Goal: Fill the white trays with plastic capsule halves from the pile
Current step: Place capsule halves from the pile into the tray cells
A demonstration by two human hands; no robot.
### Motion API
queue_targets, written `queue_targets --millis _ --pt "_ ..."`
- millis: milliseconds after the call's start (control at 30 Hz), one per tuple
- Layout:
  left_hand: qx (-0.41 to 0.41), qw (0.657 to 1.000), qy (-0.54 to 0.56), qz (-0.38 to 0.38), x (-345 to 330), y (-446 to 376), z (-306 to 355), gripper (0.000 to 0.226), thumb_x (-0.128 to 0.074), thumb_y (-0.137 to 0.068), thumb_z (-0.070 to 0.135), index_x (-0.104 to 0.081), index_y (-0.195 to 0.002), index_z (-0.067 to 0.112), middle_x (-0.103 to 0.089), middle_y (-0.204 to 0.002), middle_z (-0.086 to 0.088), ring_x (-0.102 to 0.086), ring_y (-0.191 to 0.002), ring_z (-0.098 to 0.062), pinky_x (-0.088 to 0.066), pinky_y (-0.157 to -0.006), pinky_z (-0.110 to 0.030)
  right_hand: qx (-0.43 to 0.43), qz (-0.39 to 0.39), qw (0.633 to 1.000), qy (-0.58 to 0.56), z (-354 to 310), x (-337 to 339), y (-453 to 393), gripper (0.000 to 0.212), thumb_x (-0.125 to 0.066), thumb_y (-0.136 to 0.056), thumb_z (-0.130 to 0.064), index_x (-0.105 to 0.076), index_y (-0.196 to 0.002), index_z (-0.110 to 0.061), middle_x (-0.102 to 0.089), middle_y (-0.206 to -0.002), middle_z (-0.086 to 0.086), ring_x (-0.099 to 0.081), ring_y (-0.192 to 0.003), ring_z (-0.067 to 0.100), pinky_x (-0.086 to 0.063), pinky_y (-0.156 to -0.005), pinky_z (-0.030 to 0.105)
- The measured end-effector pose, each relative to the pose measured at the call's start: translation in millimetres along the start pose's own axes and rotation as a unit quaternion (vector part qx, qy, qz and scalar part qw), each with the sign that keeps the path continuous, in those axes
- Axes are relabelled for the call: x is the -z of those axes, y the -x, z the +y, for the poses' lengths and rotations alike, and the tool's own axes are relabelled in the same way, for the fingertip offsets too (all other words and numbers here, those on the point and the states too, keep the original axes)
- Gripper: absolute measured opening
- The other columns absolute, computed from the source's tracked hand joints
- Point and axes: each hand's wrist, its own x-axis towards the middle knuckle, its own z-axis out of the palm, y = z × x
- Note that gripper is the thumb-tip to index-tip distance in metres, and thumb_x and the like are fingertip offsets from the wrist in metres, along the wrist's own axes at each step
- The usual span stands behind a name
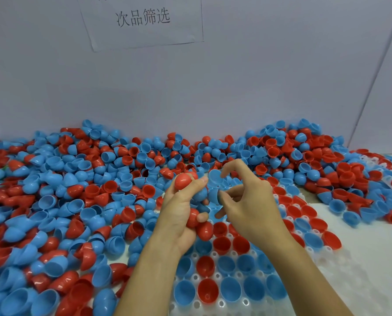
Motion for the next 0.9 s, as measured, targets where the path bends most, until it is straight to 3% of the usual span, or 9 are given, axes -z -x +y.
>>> queue_targets --millis 133,267,433,600,767,900 --pt "0.006 1.000 -0.003 -0.001 0 0 0 0.034 -0.079 -0.073 0.018 -0.059 -0.100 0.013 -0.062 -0.070 -0.004 -0.054 -0.056 -0.012 -0.035 -0.035 -0.018 0.019 -0.007 0.999 0.038 6 -2 -1 0.028 -0.058 -0.094 -0.005 -0.063 -0.102 -0.031 -0.064 -0.056 0.005 -0.063 -0.050 0.024 -0.054 -0.050 0.038" --pt "0.011 1.000 -0.005 0.000 0 -1 0 0.024 -0.075 -0.082 0.014 -0.058 -0.099 0.012 -0.061 -0.068 -0.003 -0.054 -0.055 -0.011 -0.035 -0.035 -0.018 0.008 -0.016 0.999 0.039 9 -2 -1 0.024 -0.057 -0.096 -0.006 -0.067 -0.111 -0.021 -0.068 -0.059 0.001 -0.068 -0.056 0.018 -0.056 -0.054 0.033" --pt "0.018 1.000 0.009 -0.004 0 -2 1 0.022 -0.068 -0.089 0.014 -0.055 -0.106 0.009 -0.061 -0.077 -0.006 -0.054 -0.058 -0.013 -0.033 -0.034 -0.018 0.004 0.021 0.999 0.034 7 7 -4 0.029 -0.063 -0.093 -0.007 -0.062 -0.093 -0.035 -0.067 -0.075 -0.010 -0.068 -0.065 0.005 -0.051 -0.058 0.014" --pt "0.026 0.999 0.020 -0.007 3 -3 1 0.023 -0.065 -0.091 0.013 -0.053 -0.110 0.008 -0.058 -0.072 -0.005 -0.053 -0.058 -0.013 -0.033 -0.034 -0.017 -0.014 0.051 0.998 0.039 1 32 -5 0.026 -0.065 -0.092 -0.006 -0.062 -0.091 -0.032 -0.069 -0.074 -0.006 -0.068 -0.064 0.005 -0.056 -0.062 0.016" --pt "0.019 1.000 0.022 -0.011 4 -4 2 0.024 -0.066 -0.091 0.013 -0.052 -0.110 0.010 -0.057 -0.078 -0.007 -0.053 -0.061 -0.013 -0.033 -0.034 -0.017 -0.044 0.004 0.994 0.102 -7 66 2 0.024 -0.066 -0.092 -0.006 -0.063 -0.091 -0.030 -0.070 -0.074 -0.009 -0.069 -0.062 0.002 -0.058 -0.059 0.017" --pt "0.018 0.999 0.028 -0.014 4 -4 2 0.022 -0.066 -0.091 0.013 -0.052 -0.107 0.011 -0.057 -0.079 -0.007 -0.053 -0.063 -0.013 -0.034 -0.035 -0.017 -0.077 -0.064 0.972 0.212 -6 94 25 0.024 -0.066 -0.092 -0.006 -0.071 -0.098 -0.029 -0.068 -0.079 -0.018 -0.067 -0.073 -0.003 -0.056 -0.062 0.012"
